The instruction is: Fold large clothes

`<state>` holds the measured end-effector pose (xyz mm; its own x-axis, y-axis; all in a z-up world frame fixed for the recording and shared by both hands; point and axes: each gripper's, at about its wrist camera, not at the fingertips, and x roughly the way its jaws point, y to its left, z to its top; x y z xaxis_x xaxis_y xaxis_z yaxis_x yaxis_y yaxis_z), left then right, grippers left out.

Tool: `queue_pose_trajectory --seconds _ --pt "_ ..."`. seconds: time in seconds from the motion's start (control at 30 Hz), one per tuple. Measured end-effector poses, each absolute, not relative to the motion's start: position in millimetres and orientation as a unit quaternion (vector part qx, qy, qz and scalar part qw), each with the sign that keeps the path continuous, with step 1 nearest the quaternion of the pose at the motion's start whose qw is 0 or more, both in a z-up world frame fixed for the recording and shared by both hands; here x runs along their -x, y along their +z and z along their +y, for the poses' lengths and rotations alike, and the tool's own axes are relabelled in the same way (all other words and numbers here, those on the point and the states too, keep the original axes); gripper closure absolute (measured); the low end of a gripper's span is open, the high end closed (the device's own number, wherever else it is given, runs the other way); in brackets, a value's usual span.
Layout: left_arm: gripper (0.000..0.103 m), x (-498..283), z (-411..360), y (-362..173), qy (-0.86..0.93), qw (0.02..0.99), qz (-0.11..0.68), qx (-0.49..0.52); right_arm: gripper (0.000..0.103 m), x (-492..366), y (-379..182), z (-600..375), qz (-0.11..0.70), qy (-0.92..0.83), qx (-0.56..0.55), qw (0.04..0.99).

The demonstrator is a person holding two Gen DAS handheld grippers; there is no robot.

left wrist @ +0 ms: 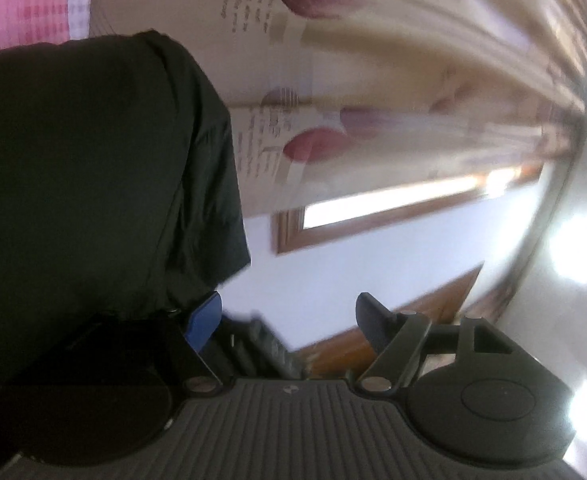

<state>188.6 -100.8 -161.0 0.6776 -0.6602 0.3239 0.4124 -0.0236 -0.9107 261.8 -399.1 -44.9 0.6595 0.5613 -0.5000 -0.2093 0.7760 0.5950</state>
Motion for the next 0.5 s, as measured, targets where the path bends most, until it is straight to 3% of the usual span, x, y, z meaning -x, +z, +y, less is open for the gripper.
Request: queue_pose_trajectory --seconds 0.03,0.1,0.2,0.33,0.5 --pt "0.029 -187 -100 -161 -0.388 0.698 0.107 0.593 0.054 -263 -43 -397 0.353 0.223 -0.235 0.878" --pt "0.028 -179 -93 -158 -0.386 0.709 0.109 0.580 0.071 -266 -31 -391 0.346 0.227 -0.194 0.890" --pt "0.024 -171 -86 -150 -0.377 0.720 0.112 0.571 0.085 -270 -1 -395 0.310 0.237 -0.182 0.903" --pt "0.013 -166 -91 -133 -0.377 0.750 0.106 0.533 0.089 -271 27 -409 0.273 0.255 -0.179 0.910" --pt "0.013 -177 -117 -142 -0.398 0.743 0.133 0.522 0.088 -274 7 -427 0.289 0.232 -0.181 0.911"
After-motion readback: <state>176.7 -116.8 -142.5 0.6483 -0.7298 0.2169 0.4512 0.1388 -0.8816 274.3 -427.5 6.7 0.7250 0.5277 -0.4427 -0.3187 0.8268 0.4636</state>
